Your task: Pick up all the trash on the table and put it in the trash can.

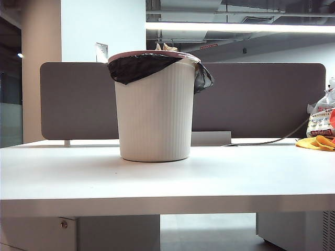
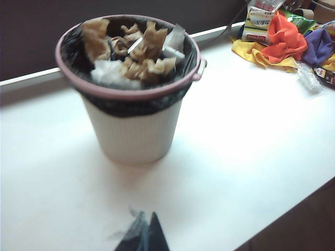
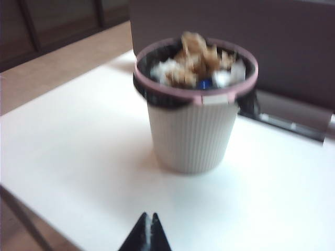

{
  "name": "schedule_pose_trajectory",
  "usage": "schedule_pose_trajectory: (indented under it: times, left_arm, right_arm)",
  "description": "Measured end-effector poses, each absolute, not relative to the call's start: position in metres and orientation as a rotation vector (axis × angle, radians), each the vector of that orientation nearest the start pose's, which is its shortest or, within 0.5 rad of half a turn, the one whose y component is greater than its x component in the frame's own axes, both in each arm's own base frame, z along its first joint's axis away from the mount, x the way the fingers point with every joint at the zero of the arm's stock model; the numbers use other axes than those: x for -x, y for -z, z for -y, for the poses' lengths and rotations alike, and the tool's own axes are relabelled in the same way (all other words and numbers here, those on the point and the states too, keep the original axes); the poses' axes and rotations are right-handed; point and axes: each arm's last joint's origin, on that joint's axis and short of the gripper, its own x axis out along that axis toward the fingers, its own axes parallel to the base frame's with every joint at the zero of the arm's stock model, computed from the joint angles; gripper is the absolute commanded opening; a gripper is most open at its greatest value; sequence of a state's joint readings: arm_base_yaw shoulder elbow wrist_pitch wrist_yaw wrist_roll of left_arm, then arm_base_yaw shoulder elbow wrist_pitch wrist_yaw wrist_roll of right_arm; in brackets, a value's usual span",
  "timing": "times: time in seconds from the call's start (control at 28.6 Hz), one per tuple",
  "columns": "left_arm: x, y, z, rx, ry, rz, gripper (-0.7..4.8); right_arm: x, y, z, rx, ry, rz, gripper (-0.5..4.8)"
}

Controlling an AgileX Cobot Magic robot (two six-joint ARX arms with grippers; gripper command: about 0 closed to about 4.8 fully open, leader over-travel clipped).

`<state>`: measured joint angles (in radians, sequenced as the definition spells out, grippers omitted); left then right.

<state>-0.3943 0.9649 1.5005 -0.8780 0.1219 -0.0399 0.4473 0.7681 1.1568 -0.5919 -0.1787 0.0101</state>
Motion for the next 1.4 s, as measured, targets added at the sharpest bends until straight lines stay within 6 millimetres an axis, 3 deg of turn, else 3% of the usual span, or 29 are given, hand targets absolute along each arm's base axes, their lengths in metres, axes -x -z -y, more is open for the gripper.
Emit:
schedule_pose_trajectory:
  times: [0.1, 0.21, 0.42, 0.49, 0.73, 0.84, 1.19, 1.4]
  left_arm:
    - [-0.093, -0.451, 0.042, 0.005, 0.484, -0.25, -0.05]
    - [-0.063, -0.423, 0.029, 0.02, 0.477, -0.146, -0.05]
    - [-0.043, -0.361, 0.02, 0.04, 0.48, -0.016, -0.05]
    - [-0.043, -0.341, 0.021, 0.044, 0.481, 0.008, -0.05]
    - [-0.081, -0.266, 0.037, 0.084, 0.492, -0.125, -0.05]
    - [-0.09, -0.24, 0.041, 0.111, 0.494, -0.161, -0.05]
    - [-0.1, -0.182, 0.045, 0.139, 0.484, -0.225, -0.05]
    - [-0.101, -0.169, 0.045, 0.14, 0.482, -0.245, -0.05]
  right_arm:
    - [-0.098, -0.393, -0.053, -0.005, -0.619, -0.216, -0.05]
    - [-0.092, -0.368, -0.05, -0.043, -0.615, -0.22, -0.05]
    - [-0.092, -0.307, -0.05, -0.072, -0.613, -0.213, -0.05]
    - [-0.093, -0.289, -0.05, -0.077, -0.614, -0.18, -0.05]
    - [-0.106, -0.238, -0.057, -0.081, -0.618, -0.151, -0.05]
    - [-0.108, -0.225, -0.057, -0.079, -0.606, -0.165, -0.05]
    - [-0.11, -0.183, -0.056, -0.056, -0.522, -0.26, -0.05]
    - [-0.108, -0.161, -0.054, -0.044, -0.51, -0.322, -0.05]
